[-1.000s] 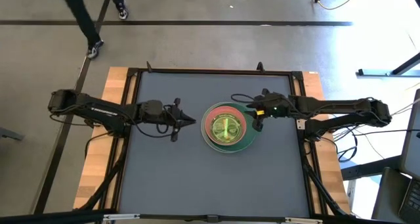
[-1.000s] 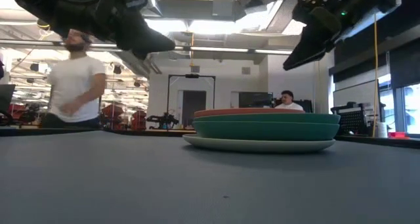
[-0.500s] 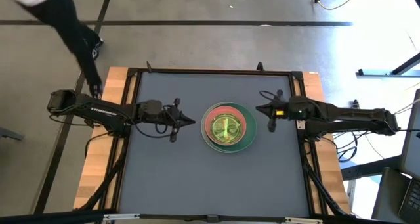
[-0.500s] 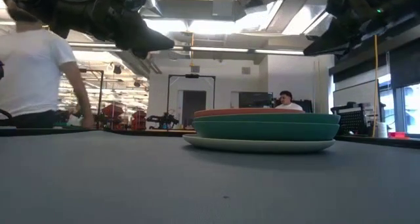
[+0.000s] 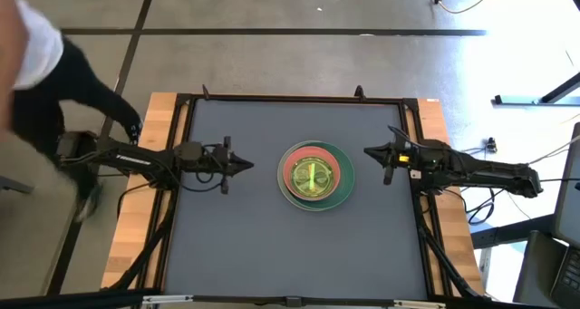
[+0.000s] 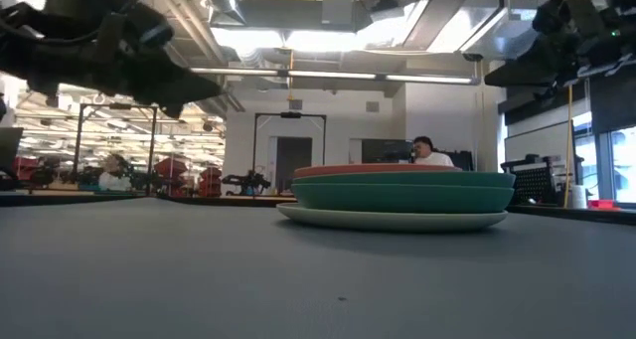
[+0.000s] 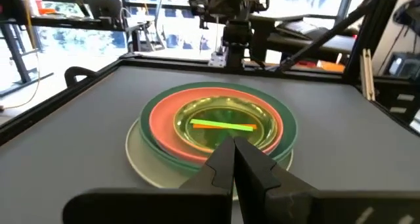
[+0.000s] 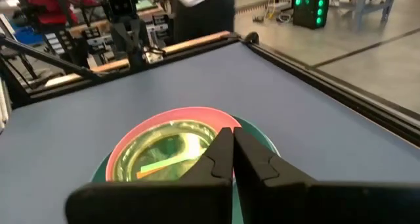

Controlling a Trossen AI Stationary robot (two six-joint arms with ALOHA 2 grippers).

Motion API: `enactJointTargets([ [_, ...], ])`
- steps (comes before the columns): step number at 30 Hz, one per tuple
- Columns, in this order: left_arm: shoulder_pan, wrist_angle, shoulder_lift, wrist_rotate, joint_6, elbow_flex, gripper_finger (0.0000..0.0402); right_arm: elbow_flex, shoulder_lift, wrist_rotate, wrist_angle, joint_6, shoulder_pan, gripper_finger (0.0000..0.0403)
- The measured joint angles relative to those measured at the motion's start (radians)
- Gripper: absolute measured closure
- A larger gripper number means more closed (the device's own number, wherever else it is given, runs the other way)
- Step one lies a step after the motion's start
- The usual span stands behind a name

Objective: Stack plastic plates
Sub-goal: Return to Home Position

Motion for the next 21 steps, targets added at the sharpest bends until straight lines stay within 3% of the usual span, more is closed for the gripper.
enactJointTargets([
  [9,0.027,-0.013,-0.213,0.028,-0.036,-0.11,0.0401,-0.075,-0.071,0.0,0.044,-0.001,0.0,0.04],
  [21,0.027,-0.265,-0.432,-0.017,-0.096,-0.11,0.0401,-0.158,-0.086,0.036,0.11,0.017,0.0,0.04],
])
